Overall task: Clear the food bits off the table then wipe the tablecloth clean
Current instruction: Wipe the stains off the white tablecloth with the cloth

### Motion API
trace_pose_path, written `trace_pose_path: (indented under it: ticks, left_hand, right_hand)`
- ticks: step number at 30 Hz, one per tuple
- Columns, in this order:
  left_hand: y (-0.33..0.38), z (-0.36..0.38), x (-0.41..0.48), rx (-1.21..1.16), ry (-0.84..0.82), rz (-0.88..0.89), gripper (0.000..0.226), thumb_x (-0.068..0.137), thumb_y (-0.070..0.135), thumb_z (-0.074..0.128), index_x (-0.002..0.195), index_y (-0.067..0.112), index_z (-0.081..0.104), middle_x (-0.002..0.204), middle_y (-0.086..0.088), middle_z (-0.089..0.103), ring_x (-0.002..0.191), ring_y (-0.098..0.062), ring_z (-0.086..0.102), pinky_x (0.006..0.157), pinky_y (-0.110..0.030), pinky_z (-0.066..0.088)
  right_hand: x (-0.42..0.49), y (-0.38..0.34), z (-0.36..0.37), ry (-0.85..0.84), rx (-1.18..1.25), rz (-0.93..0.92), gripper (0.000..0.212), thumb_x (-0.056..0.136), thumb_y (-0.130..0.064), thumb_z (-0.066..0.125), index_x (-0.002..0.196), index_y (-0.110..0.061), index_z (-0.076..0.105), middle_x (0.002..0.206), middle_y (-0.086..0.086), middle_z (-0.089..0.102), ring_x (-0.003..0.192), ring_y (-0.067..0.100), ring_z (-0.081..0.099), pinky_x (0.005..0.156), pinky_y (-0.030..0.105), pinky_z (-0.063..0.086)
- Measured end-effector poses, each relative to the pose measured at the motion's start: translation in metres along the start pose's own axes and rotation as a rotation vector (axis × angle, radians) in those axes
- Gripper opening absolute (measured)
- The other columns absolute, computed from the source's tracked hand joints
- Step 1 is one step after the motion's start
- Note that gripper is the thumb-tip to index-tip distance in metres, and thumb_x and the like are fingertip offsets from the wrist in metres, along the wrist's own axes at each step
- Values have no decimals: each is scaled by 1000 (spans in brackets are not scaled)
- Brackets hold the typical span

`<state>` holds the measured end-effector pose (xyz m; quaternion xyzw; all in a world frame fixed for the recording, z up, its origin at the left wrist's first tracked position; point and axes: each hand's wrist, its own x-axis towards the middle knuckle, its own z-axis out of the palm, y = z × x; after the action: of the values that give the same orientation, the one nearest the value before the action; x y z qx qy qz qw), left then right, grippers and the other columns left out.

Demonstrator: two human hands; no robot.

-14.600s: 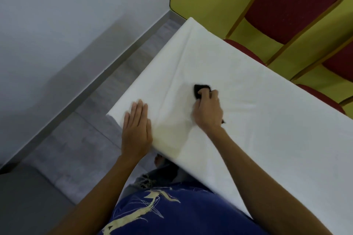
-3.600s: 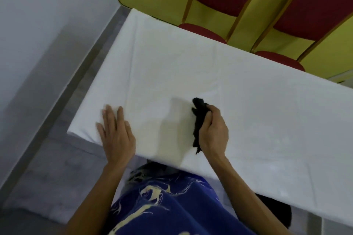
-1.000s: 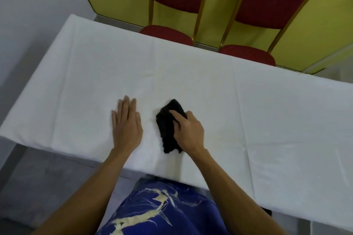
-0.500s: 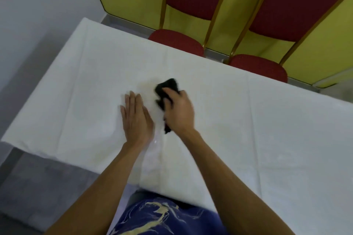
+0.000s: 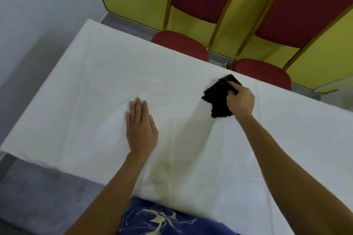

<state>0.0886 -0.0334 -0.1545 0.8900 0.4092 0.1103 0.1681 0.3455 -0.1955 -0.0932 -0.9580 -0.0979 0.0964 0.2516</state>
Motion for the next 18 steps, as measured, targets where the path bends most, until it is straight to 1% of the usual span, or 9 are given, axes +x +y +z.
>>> trace_pose_path:
  ticks: [1, 2, 3, 5, 8, 11, 13, 15, 18]
  left_hand:
    - [5, -1, 3, -7, 5, -19, 53, 101, 17, 26, 152, 3, 32, 163, -12, 20, 153, -25, 10, 125, -42, 7]
    - [12, -1, 6, -24, 8, -38, 54, 100, 16, 26, 152, 3, 31, 163, -12, 20, 154, -25, 9, 125, -42, 6]
    - [21, 0, 10, -46, 9, -49, 55, 100, 16, 26, 153, 3, 29, 164, -11, 19, 154, -24, 9, 125, -41, 5]
    - [37, 2, 22, -79, 0, -27, 54, 101, 15, 28, 154, 4, 26, 164, -11, 18, 154, -24, 9, 125, -41, 5]
    - [39, 11, 35, -72, -31, 32, 56, 99, 13, 31, 154, 3, 26, 163, -14, 21, 153, -27, 13, 124, -47, 10]
    - [23, 14, 35, -13, -10, 93, 53, 102, 17, 30, 153, 3, 28, 162, -13, 24, 152, -27, 17, 123, -48, 17]
    - [20, 15, 33, -9, 7, 119, 50, 105, 19, 27, 153, 4, 29, 163, -12, 23, 153, -25, 16, 124, -45, 16]
    - [24, 15, 33, -15, 23, 114, 50, 106, 20, 29, 153, 5, 29, 163, -11, 23, 153, -23, 15, 124, -44, 16]
    - [25, 14, 34, -7, 4, 105, 50, 105, 21, 30, 154, 7, 29, 163, -10, 22, 153, -22, 14, 124, -43, 16]
  right_hand:
    - [4, -6, 3, 31, 136, 118, 41, 93, -13, 51, 129, -28, 64, 120, 8, 67, 108, 30, 62, 92, 31, 49]
    - [5, -18, 9, 56, 235, 184, 40, 92, -14, 52, 128, -27, 65, 121, 7, 68, 110, 28, 62, 94, 29, 49]
    - [2, -37, 18, 60, 300, 185, 39, 91, -16, 54, 126, -27, 66, 120, 6, 69, 110, 27, 62, 96, 30, 49]
    - [-14, -80, 41, -14, 367, 42, 37, 90, -19, 58, 125, -27, 67, 119, 7, 69, 108, 27, 64, 99, 33, 48]
    - [-39, -127, 81, -165, 285, -225, 36, 95, -22, 56, 130, -28, 63, 122, 7, 67, 109, 25, 62, 95, 24, 44]
    - [-42, -131, 97, -228, 60, -357, 37, 98, -32, 51, 135, -35, 57, 113, 10, 63, 96, 32, 62, 87, 37, 52]
    - [-25, -112, 85, -210, -92, -417, 36, 99, -33, 49, 134, -39, 56, 107, 10, 61, 86, 33, 61, 82, 41, 51]
    - [3, -86, 65, -137, -160, -389, 36, 98, -33, 49, 133, -40, 56, 105, 11, 62, 85, 34, 61, 80, 41, 50]
    - [41, -42, 34, -9, -205, -242, 37, 97, -30, 49, 133, -38, 57, 106, 16, 63, 90, 38, 62, 80, 42, 51]
